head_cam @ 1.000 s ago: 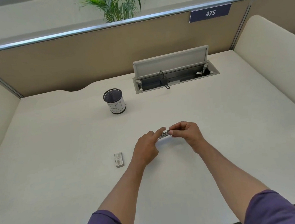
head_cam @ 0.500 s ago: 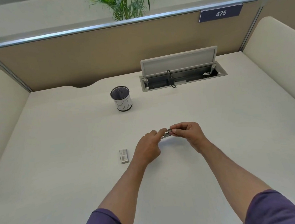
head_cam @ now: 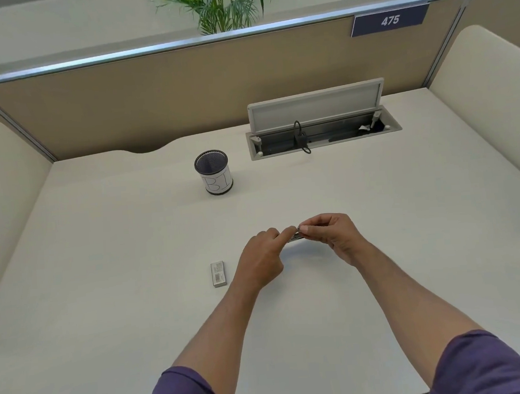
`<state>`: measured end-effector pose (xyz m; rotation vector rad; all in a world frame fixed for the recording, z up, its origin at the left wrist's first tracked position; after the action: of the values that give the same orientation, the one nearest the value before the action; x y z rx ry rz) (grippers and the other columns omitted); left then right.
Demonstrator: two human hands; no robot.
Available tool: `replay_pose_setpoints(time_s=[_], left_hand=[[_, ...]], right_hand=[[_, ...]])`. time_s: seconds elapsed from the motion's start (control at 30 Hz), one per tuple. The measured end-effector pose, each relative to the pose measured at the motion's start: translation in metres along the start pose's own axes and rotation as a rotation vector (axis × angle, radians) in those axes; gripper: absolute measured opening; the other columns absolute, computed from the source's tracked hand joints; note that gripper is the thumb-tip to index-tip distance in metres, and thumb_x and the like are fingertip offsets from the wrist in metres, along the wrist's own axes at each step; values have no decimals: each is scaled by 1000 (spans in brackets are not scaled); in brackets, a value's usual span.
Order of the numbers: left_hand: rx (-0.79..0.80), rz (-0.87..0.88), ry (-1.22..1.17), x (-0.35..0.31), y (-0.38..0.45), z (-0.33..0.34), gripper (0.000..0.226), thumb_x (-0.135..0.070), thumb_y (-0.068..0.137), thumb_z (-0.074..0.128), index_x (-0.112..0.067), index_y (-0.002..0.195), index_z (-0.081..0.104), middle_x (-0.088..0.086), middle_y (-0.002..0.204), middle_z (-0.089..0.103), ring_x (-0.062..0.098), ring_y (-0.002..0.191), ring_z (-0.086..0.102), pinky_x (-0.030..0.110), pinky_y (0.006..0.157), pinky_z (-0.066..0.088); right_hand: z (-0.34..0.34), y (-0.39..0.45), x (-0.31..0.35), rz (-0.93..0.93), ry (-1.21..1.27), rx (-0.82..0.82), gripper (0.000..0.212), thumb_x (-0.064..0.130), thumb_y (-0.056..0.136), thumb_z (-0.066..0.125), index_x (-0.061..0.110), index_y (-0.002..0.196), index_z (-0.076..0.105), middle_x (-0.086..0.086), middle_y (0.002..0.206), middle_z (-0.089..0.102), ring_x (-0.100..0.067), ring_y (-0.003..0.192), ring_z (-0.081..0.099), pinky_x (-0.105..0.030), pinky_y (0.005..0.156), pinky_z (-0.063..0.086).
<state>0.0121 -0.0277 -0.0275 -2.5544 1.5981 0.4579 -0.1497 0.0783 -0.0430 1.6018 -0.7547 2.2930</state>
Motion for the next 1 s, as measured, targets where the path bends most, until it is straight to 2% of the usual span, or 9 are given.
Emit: replay_pose_setpoints(time_s=[0.2, 0.4, 0.57, 0.7, 0.83, 1.0], left_hand=[[-13, -12, -18, 1, -3, 0, 63, 5, 82, 53, -28, 135, 52, 5, 87, 57, 29, 73, 50, 35, 61, 38], [-23, -10, 6, 4, -4, 1, 69, 8, 75, 52, -29, 134, 52, 5, 84, 56, 30, 70, 50, 32, 60, 33], [-21, -28, -15, 8, -6, 0, 67, 4, 81, 55, -33, 136, 48, 2, 88, 59, 29, 75, 52, 36, 62, 43], [-13, -47, -79, 9, -7, 0, 57, 0, 85, 56, -33, 129, 41, 1, 90, 64, 29, 76, 54, 32, 58, 36], [-27, -38, -116, 7, -6, -2, 49, -2, 88, 58, -31, 125, 39, 1, 84, 62, 28, 69, 50, 31, 53, 31], [-38, -20, -138, 6, -7, -4, 50, 0, 87, 57, -30, 122, 38, 3, 81, 59, 30, 69, 49, 34, 52, 37]], right_hand=[[7, 1, 1, 73, 3, 22, 23, 7, 82, 83, -6, 99, 76, -21, 98, 75, -29, 95, 76, -26, 81, 59], [8, 2, -1, 136, 73, 28, 20, 2, 83, 79, -7, 101, 74, -22, 95, 76, -29, 95, 76, -25, 82, 60], [7, 1, 4, 87, 56, 8, 15, -2, 82, 78, -3, 96, 78, -21, 94, 75, -29, 93, 75, -26, 85, 58], [5, 2, 14, -23, -203, -29, 13, 0, 78, 81, 4, 90, 81, -16, 93, 79, -23, 89, 76, -28, 87, 59], [10, 4, 22, -112, -475, -4, 11, 4, 80, 81, 11, 88, 82, -4, 87, 81, -16, 86, 77, -21, 82, 58], [19, 1, 27, -268, -723, 25, 13, -2, 81, 78, 9, 87, 81, -2, 88, 78, -15, 83, 74, -23, 80, 57]])
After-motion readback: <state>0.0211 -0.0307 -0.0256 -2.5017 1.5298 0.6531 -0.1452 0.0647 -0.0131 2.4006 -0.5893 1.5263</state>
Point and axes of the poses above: each hand's wrist, its own y-axis towards the middle knuckle, its own z-axis out of the palm, x = y × z, the point moved 3 cm from there along y, towards the middle knuckle
